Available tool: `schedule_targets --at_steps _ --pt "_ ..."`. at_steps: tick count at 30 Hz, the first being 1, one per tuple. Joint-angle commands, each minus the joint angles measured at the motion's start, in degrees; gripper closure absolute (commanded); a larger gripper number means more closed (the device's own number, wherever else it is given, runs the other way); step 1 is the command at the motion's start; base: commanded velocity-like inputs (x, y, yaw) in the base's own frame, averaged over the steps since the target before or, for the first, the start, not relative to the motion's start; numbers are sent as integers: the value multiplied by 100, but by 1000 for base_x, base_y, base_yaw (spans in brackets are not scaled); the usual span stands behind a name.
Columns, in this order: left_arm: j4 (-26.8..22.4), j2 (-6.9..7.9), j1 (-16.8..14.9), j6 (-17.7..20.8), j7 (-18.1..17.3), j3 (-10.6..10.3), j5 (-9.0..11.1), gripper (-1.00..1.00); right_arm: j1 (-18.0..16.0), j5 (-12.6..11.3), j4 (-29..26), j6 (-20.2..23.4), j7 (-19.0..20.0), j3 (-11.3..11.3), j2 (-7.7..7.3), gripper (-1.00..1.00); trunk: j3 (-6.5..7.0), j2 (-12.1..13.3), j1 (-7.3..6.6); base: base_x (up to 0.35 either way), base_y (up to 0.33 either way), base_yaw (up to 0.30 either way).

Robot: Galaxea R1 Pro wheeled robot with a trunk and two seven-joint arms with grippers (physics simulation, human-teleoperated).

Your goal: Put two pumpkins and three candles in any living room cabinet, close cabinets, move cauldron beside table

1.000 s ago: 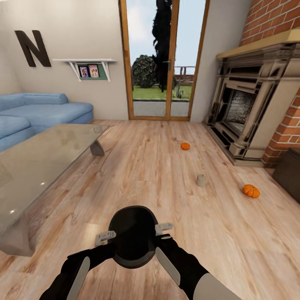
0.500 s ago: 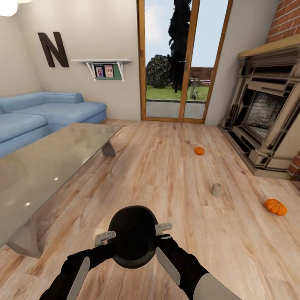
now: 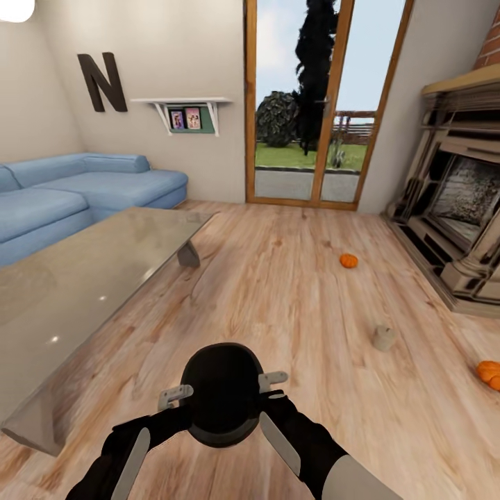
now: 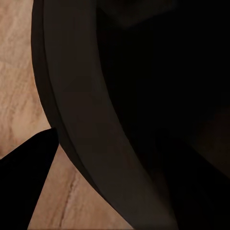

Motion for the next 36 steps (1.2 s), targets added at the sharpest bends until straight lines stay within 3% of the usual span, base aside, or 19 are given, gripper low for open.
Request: schedule_targets --at_steps 1,36 --pt "-1 1 -2 0 -4 12 5 100 0 -68 -150 -50 22 5 4 100 0 -1 0 193 0 282" --pt "-1 0 -2 0 -4 12 -4 100 0 -61 -150 -50 27 5 4 100 0 -1 0 119 -21 276"
